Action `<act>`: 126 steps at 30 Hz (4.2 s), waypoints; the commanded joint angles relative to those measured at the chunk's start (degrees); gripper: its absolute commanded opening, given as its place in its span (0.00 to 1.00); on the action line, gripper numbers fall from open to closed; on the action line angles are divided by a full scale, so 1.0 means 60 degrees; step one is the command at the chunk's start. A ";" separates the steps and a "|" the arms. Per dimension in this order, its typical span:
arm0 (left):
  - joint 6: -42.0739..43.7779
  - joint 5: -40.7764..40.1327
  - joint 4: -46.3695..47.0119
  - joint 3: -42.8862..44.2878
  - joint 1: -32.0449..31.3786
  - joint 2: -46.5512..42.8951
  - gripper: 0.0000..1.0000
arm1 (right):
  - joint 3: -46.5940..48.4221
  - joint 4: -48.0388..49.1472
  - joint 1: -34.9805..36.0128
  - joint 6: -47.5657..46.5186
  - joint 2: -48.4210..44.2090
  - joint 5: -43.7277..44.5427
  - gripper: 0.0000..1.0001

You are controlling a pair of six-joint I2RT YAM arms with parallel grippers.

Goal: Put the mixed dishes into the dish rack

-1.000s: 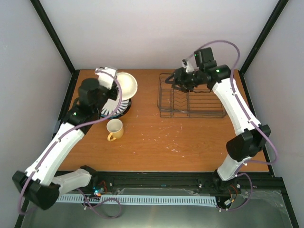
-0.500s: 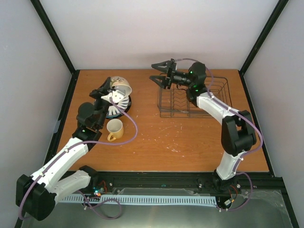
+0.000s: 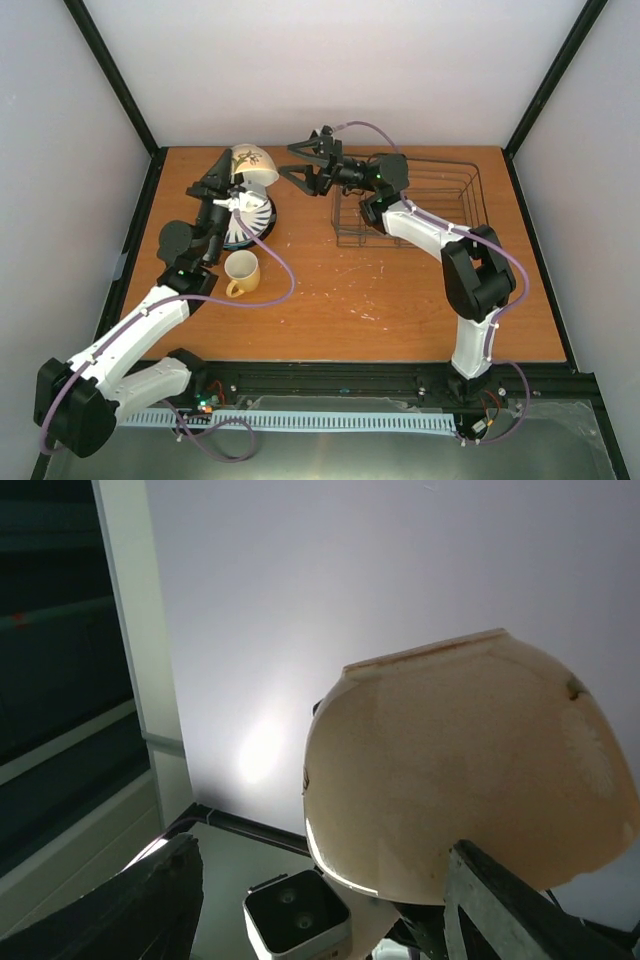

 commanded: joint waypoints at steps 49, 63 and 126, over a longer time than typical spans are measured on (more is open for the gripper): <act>-0.8833 0.7242 -1.7165 1.2046 0.0194 0.6547 0.01 | 0.0485 -1.8435 -0.1701 -1.7695 -0.5091 0.2609 0.92; -0.8830 0.7260 -1.7232 1.1886 0.0196 0.6788 0.01 | 0.1101 -1.8066 -0.1787 -1.6618 -0.4659 0.0001 0.91; -0.8953 0.8418 -1.7098 1.3126 0.0167 0.7390 0.01 | 0.1505 -1.8218 -0.0930 -1.6053 -0.2859 -0.2532 0.85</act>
